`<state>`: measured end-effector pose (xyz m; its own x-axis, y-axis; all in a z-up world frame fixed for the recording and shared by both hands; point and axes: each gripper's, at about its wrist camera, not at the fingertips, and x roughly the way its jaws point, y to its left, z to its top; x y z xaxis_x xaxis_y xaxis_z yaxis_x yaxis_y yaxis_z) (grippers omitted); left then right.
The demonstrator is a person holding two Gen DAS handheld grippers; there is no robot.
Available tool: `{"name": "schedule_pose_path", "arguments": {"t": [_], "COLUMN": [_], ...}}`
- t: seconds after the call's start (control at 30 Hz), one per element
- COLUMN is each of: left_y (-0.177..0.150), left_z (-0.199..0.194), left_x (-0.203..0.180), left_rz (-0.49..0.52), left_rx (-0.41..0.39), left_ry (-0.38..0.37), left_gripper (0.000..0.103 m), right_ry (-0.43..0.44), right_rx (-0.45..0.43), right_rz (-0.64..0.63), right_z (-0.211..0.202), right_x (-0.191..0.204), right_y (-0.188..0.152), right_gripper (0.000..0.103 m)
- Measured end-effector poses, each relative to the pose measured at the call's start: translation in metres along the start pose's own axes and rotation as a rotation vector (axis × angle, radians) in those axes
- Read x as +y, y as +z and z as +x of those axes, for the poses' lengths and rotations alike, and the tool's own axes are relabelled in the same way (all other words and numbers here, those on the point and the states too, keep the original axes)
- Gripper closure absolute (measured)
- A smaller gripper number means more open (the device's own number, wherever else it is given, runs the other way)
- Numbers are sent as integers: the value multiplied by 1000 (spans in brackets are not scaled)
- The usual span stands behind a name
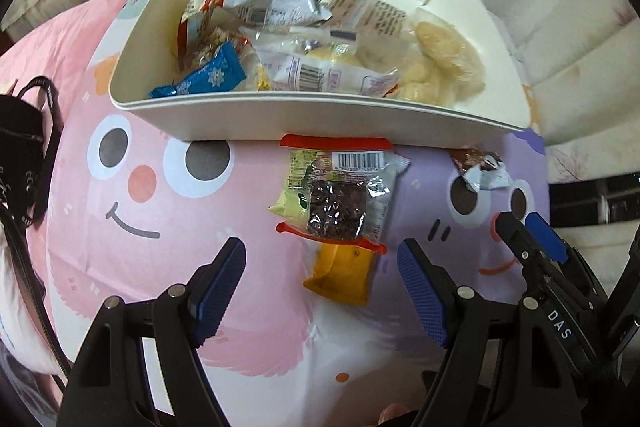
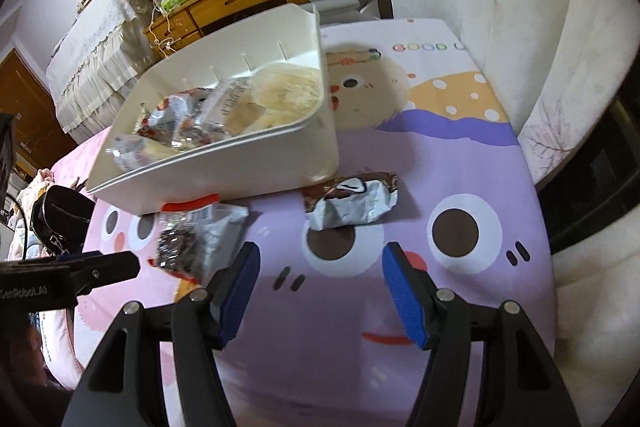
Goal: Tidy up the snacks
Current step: 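Grasp the clear dark-cookie packet with the left gripper while the right grasps the silver-wrapped snack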
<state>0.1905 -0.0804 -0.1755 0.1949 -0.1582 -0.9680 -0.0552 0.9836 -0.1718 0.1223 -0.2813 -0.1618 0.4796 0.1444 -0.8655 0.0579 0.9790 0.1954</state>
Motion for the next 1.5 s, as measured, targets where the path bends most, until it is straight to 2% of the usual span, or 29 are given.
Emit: {"name": "schedule_pose_path", "arguments": {"t": [0.17,0.4,0.7,0.9,1.03,1.17,1.2,1.23,1.27,1.5], "left_y": [4,10,21,23,28,29,29,27,27,21], "left_z": [15,38,57,64,69,67,65,63,61,47], "left_x": [2,3,1,-3,-15,-15,-14,-11,-10,-10], "left_rz": [-44,-54,-41,-37,-41,-56,-58,-59,-61,-46], "left_rx": [2,3,10,7,-1,4,3,1,1,-4], "left_ry": [29,59,53,13,3,-9,-12,-10,-14,-34], "left_gripper": [26,26,26,40,48,50,58,60,60,63], "right_ry": [-10,-51,-38,-32,-26,-13,-10,-7,-6,-20], "right_rx": [0,-23,-66,-71,-66,-63,-61,-59,-56,-34], "right_rz": [-15,-68,-112,-119,-139,-151,-152,-155,-156,-145], "right_z": [20,44,58,66,71,71,71,71,71,67], "right_x": [-8,-12,-10,-7,-6,-5,-4,-4,-3,-3], "right_y": [5,13,17,19,19,18,18,19,19,20], "right_gripper": [25,24,25,25,27,34,35,39,43,48]}}
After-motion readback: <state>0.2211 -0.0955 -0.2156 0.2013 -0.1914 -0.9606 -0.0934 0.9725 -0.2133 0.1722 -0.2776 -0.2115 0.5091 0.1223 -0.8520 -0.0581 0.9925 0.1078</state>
